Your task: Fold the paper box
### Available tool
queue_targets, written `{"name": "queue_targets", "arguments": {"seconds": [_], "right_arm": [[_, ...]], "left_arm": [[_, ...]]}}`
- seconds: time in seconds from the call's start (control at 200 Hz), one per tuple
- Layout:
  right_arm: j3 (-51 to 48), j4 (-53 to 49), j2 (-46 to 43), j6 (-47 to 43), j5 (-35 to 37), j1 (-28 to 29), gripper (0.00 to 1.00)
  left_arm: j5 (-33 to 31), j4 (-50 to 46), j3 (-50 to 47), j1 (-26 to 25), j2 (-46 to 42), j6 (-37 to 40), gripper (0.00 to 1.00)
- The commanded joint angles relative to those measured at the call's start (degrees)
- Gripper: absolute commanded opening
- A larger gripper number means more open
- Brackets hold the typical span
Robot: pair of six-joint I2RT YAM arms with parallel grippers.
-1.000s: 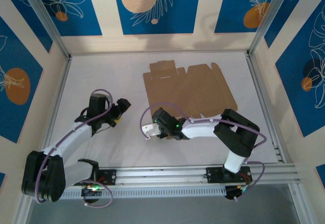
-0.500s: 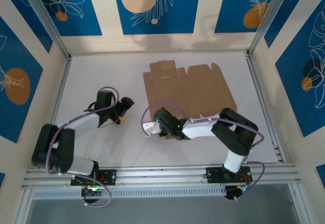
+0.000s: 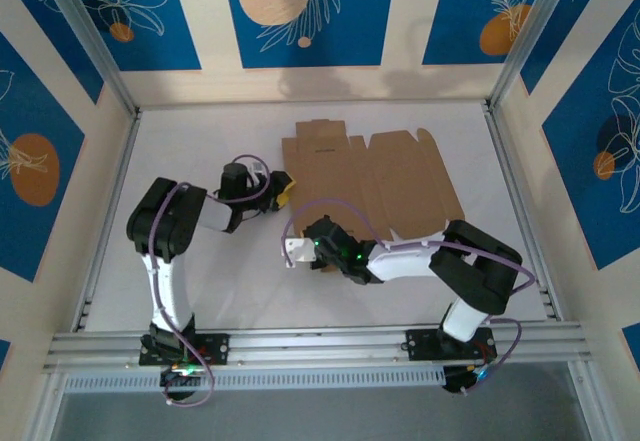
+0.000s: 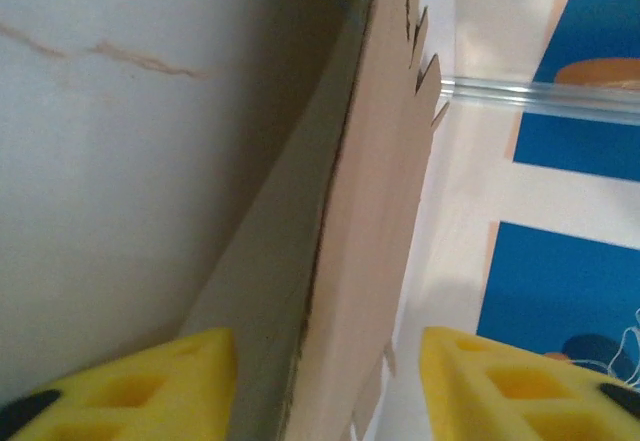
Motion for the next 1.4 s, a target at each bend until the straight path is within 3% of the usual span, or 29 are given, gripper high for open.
{"name": "queue_targets", "arguments": {"seconds": [0.0, 0.215, 0.285, 0.335, 0.41, 0.485, 0.59, 0.735, 0.805, 0.9, 0.965, 1.035, 1.086, 1.151, 1.316, 1.391], "right_arm": [[-0.6, 2.3, -2.1, 3.2, 0.6, 1.2, 0.05], [-1.2, 3.8, -1.4, 4.9, 1.1, 1.4, 0.05], [-1.1, 3.4, -1.9, 5.4, 1.4, 1.5, 0.08], [-0.7, 1.9, -2.4, 5.9, 1.8, 1.5, 0.17], [0.9, -2.5, -3.6, 7.7, 1.6, 1.4, 0.48], [2.2, -8.3, -6.0, 9.9, -0.1, 1.8, 0.6], [6.7, -24.1, -12.4, 17.7, -11.3, 0.8, 0.64], [11.3, -33.9, -24.5, 28.2, -28.5, -2.9, 0.65], [12.6, -33.8, -29.6, 35.7, -34.7, -7.7, 0.64], [12.8, -31.5, -33.7, 53.8, -34.0, -19.3, 0.6], [13.3, -34.3, -34.4, 64.8, -29.2, -27.8, 0.52], [16.2, -42.1, -32.7, 69.8, -26.4, -34.5, 0.42], [19.1, -48.1, -29.9, 71.1, -24.5, -38.6, 0.27], [21.1, -52.2, -25.8, 72.6, -21.3, -41.3, 0.0], [24.3, -58.1, -14.4, 78.0, -14.8, -41.3, 0.0], [25.2, -61.6, -8.3, 80.8, -16.3, -41.2, 0.0]], "left_arm": [[2.0, 4.3, 0.9, -1.0, -0.2, 1.6, 0.38], [1.9, 0.0, 1.6, -1.0, -0.9, 4.8, 0.06], [2.1, -2.6, 2.3, -1.1, -2.0, 6.5, 0.0], [2.1, -6.9, 3.3, -1.1, -3.6, 8.9, 0.0], [1.5, -18.2, 6.4, -1.1, -7.4, 15.8, 0.0], [-0.7, -31.5, 10.9, -1.1, -11.7, 24.5, 0.0], [-3.8, -51.0, 20.1, -1.2, -15.0, 37.8, 0.0], [-10.1, -70.4, 31.8, -1.3, -15.8, 54.1, 0.0], [-13.4, -76.6, 35.8, -1.4, -15.5, 60.2, 0.0], [-20.0, -84.3, 41.3, -2.5, -15.2, 69.1, 0.0], [-23.4, -87.9, 44.3, -3.9, -14.9, 74.9, 0.0], [-28.4, -91.0, 46.7, -6.2, -14.3, 80.7, 0.0], [-32.2, -92.5, 48.0, -7.7, -13.8, 84.4, 0.0], [-35.5, -93.4, 49.6, -8.6, -13.1, 87.1, 0.0], [-42.0, -91.1, 51.5, -10.6, -11.6, 93.6, 0.0], [-46.4, -88.4, 51.8, -12.7, -10.9, 98.7, 0.0]]}}
